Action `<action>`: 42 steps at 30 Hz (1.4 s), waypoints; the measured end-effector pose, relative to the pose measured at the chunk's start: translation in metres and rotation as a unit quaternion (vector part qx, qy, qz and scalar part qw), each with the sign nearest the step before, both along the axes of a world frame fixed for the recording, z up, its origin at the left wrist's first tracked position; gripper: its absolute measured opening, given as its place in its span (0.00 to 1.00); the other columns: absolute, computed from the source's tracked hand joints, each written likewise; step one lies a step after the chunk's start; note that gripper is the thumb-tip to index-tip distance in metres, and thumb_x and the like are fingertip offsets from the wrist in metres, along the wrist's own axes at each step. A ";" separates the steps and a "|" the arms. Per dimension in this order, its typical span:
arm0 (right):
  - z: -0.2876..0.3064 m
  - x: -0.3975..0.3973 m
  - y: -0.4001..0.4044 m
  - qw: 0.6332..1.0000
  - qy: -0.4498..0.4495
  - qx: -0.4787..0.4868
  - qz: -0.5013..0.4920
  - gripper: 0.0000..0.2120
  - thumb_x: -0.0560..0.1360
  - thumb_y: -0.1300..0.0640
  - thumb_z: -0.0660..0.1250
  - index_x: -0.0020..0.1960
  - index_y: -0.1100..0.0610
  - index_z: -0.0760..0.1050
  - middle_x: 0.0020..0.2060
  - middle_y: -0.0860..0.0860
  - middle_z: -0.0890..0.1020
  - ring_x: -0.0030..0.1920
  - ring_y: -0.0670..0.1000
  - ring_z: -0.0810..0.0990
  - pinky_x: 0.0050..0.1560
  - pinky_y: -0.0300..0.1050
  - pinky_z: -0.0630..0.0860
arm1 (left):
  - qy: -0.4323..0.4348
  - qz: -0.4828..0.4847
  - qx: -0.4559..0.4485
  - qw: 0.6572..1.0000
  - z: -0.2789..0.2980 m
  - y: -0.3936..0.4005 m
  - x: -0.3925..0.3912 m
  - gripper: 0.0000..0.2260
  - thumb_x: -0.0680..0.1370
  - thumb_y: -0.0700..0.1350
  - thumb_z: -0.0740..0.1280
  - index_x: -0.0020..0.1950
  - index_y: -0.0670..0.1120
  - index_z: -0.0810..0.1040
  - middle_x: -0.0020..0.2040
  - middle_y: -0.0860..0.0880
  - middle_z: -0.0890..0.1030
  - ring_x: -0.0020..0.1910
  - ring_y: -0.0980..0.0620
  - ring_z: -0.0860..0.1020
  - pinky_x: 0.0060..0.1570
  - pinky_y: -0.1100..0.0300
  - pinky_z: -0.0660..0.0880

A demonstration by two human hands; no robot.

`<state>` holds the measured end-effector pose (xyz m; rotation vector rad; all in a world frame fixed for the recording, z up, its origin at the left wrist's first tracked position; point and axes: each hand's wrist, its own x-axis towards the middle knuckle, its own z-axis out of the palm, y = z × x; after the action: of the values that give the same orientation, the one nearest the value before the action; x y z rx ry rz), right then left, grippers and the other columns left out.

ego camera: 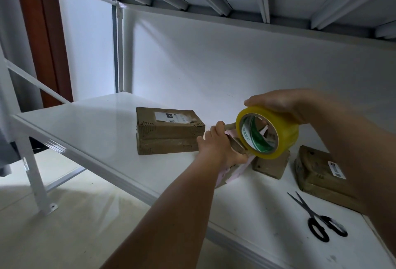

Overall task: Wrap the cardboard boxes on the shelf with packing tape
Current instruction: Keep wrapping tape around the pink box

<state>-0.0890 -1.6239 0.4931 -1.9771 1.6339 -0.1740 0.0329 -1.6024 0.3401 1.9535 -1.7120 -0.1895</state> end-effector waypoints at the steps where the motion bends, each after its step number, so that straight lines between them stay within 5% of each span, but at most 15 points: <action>1: 0.004 0.000 0.000 1.000 -0.003 -0.003 0.001 0.26 0.74 0.37 0.62 0.61 0.55 0.73 0.52 0.58 0.79 0.51 0.61 0.79 0.55 0.56 0.77 | -0.003 -0.003 0.005 1.000 0.000 0.000 0.000 0.45 0.66 0.66 0.69 0.72 0.45 0.50 0.65 0.47 0.64 0.67 0.46 0.64 0.64 0.46 0.61; 7: 0.004 -0.003 -0.003 1.000 0.004 -0.002 -0.003 0.26 0.74 0.38 0.64 0.61 0.57 0.74 0.53 0.59 0.79 0.52 0.61 0.78 0.58 0.58 0.76 | -0.011 -0.009 0.034 0.999 0.005 -0.004 -0.004 0.45 0.66 0.66 0.69 0.72 0.45 0.50 0.65 0.46 0.63 0.67 0.45 0.63 0.65 0.45 0.62; 11: -0.016 -0.016 -0.001 0.996 0.074 0.046 0.030 0.22 0.75 0.39 0.64 0.58 0.55 0.76 0.53 0.59 0.81 0.53 0.62 0.80 0.59 0.58 0.76 | 0.106 0.053 0.061 0.991 0.002 -0.006 0.013 0.51 0.65 0.68 0.70 0.74 0.45 0.47 0.70 0.45 0.64 0.70 0.43 0.63 0.68 0.45 0.59; 17: -0.062 -0.037 -0.001 0.996 0.040 0.082 0.017 0.21 0.75 0.38 0.62 0.56 0.55 0.76 0.51 0.58 0.81 0.51 0.59 0.80 0.53 0.53 0.78 | 0.102 0.033 0.065 0.992 -0.003 -0.008 0.018 0.49 0.64 0.66 0.71 0.72 0.48 0.45 0.69 0.47 0.65 0.69 0.44 0.63 0.64 0.47 0.59; 23: -0.093 -0.022 0.002 0.998 0.009 0.051 0.044 0.15 0.78 0.40 0.58 0.53 0.49 0.74 0.51 0.54 0.79 0.53 0.57 0.78 0.59 0.53 0.76 | 0.056 -0.010 0.217 0.975 0.014 -0.004 0.027 0.63 0.64 0.53 0.80 0.73 0.49 0.29 0.73 0.41 0.63 0.72 0.37 0.61 0.69 0.44 0.62; 26: -0.106 -0.015 0.004 0.997 -0.048 0.035 0.044 0.11 0.78 0.42 0.58 0.49 0.48 0.73 0.45 0.53 0.79 0.48 0.54 0.79 0.51 0.48 0.78 | 0.006 -0.048 0.303 0.952 0.049 -0.002 0.040 0.48 0.71 0.49 0.74 0.77 0.42 0.44 0.73 0.41 0.64 0.70 0.40 0.65 0.66 0.49 0.67; 28: -0.112 -0.014 0.004 0.995 -0.082 0.041 0.036 0.13 0.78 0.42 0.59 0.53 0.50 0.73 0.45 0.53 0.79 0.48 0.55 0.79 0.49 0.48 0.77 | -0.042 -0.043 0.253 0.966 0.081 0.000 0.045 0.30 0.78 0.50 0.66 0.75 0.40 0.60 0.73 0.42 0.65 0.70 0.42 0.66 0.63 0.53 0.66; 30: -0.117 -0.015 0.004 0.994 -0.100 0.041 0.031 0.15 0.78 0.41 0.58 0.54 0.51 0.73 0.46 0.53 0.79 0.48 0.55 0.79 0.49 0.47 0.77 | -0.030 -0.029 0.144 0.989 0.101 0.000 0.042 0.25 0.82 0.52 0.56 0.75 0.38 0.61 0.75 0.41 0.62 0.72 0.42 0.64 0.65 0.53 0.64; 33: -0.123 -0.018 0.003 0.991 -0.126 0.033 0.025 0.17 0.77 0.39 0.58 0.56 0.50 0.75 0.50 0.53 0.80 0.50 0.55 0.79 0.57 0.52 0.77 | 0.032 -0.074 0.137 0.987 0.092 -0.008 0.017 0.34 0.79 0.65 0.50 0.77 0.42 0.58 0.77 0.40 0.58 0.74 0.40 0.61 0.69 0.47 0.59; 35: -0.131 -0.020 0.003 0.989 -0.143 0.030 0.011 0.21 0.77 0.38 0.58 0.60 0.52 0.75 0.53 0.54 0.79 0.52 0.56 0.79 0.59 0.53 0.75 | -0.064 -0.046 0.206 0.975 0.061 -0.016 0.000 0.43 0.74 0.73 0.52 0.78 0.45 0.52 0.78 0.40 0.53 0.75 0.38 0.56 0.71 0.39 0.55; 38: -0.152 -0.018 0.007 0.988 -0.139 0.059 -0.012 0.26 0.78 0.37 0.56 0.66 0.54 0.71 0.58 0.55 0.78 0.54 0.55 0.77 0.60 0.50 0.72 | -0.200 0.027 0.176 0.963 0.035 -0.026 -0.009 0.49 0.72 0.72 0.56 0.78 0.43 0.40 0.78 0.40 0.46 0.76 0.38 0.49 0.70 0.34 0.45; 42: -0.167 -0.010 0.005 0.992 -0.108 0.048 -0.032 0.31 0.78 0.35 0.52 0.69 0.56 0.67 0.66 0.58 0.73 0.57 0.55 0.75 0.59 0.47 0.69 | -0.207 0.033 0.168 0.963 0.034 -0.029 -0.004 0.50 0.72 0.69 0.62 0.78 0.41 0.41 0.78 0.39 0.51 0.76 0.38 0.51 0.70 0.35 0.47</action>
<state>-0.0989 -1.6186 0.3265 -1.7685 1.5377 -0.3178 0.0287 -1.6316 0.3746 2.4323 -1.9708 -0.0486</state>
